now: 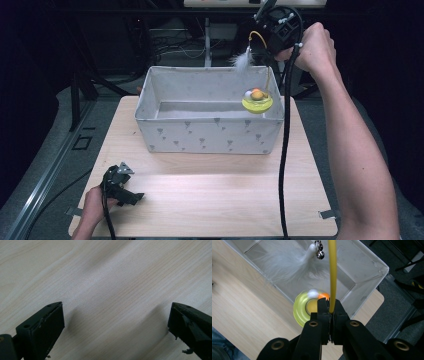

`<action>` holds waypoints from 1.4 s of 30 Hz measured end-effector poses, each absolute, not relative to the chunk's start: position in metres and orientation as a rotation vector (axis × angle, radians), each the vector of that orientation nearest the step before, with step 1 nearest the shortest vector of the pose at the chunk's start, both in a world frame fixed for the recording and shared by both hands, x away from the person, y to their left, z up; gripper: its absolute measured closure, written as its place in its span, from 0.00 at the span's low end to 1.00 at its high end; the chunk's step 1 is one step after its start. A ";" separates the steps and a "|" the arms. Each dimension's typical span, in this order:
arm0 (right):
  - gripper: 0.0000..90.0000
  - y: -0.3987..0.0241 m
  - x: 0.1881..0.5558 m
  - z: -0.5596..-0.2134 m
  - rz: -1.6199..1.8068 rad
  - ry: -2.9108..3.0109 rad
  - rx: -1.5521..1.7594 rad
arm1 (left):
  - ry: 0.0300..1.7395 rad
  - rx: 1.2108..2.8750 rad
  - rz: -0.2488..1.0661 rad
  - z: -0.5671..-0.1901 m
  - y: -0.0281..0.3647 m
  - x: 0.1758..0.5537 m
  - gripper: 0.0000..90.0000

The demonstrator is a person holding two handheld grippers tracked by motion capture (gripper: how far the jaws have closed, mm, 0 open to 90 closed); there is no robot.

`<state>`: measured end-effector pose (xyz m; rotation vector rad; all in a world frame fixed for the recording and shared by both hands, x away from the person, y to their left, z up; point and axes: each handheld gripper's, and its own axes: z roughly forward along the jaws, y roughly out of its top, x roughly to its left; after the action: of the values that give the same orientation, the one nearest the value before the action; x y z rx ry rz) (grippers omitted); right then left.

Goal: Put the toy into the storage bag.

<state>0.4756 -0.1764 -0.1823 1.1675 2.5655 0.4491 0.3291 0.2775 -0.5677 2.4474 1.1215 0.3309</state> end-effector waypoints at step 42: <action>0.98 -0.201 0.516 -0.297 0.488 2.565 1.310 | 1.126 2.444 0.335 -0.567 0.278 0.329 0.01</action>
<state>0.5159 -0.2011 -0.2966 1.3101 2.5645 0.4884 0.3287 0.2781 -0.5675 2.4445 1.1262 0.3347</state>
